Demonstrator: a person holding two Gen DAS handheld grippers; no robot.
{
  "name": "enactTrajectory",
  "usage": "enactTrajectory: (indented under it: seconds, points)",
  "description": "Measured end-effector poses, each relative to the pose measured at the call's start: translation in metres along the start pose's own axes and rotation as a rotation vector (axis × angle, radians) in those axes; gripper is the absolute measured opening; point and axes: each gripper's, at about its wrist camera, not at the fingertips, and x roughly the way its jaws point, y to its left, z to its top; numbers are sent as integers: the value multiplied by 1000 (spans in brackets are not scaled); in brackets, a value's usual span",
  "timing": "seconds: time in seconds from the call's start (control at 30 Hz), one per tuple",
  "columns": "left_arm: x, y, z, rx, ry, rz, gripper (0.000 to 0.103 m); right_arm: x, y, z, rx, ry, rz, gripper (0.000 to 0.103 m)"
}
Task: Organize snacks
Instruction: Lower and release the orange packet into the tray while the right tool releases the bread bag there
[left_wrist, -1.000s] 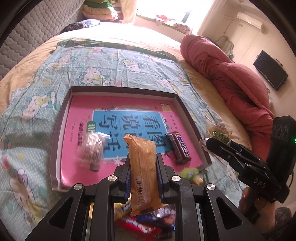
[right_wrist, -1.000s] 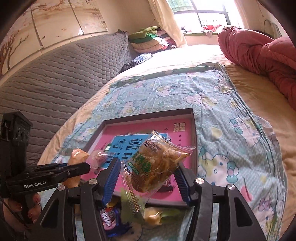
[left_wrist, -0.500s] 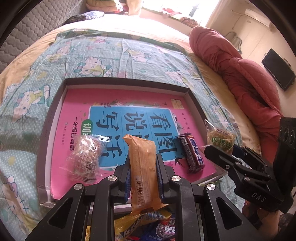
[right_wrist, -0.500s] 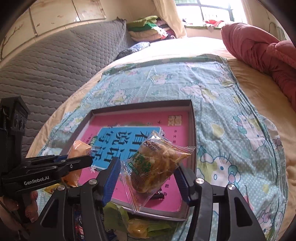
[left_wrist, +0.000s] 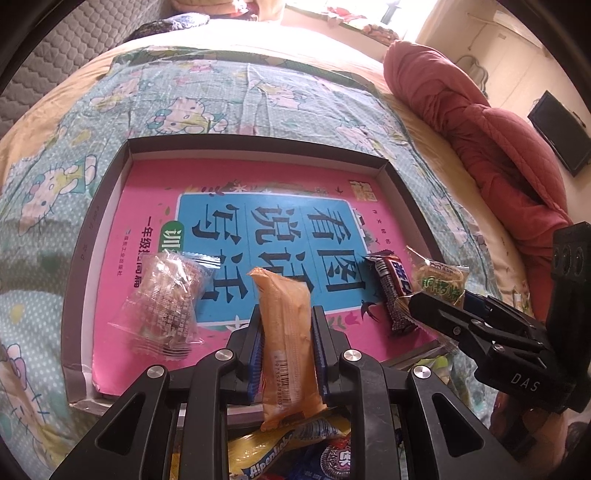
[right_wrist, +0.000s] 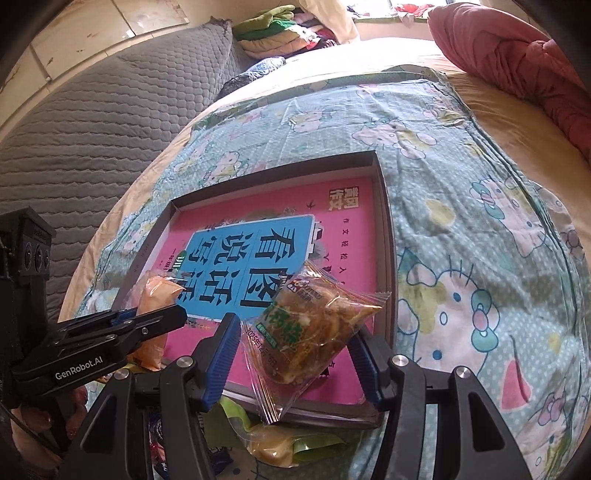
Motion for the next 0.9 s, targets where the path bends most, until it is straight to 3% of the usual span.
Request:
enactTrajectory:
  seconds: [0.17,0.4,0.9]
  points:
    - [2,3,-1,-7,14,-2,28,-2,-2,1,5,-3,-12,59]
    - [-9,7,0,-22,-3,-8,44,-7,-5,4,20,-21,-29,59]
    - [-66,28,2,-83,-91,-20,60,-33,-3,9,15,-104,-14,59]
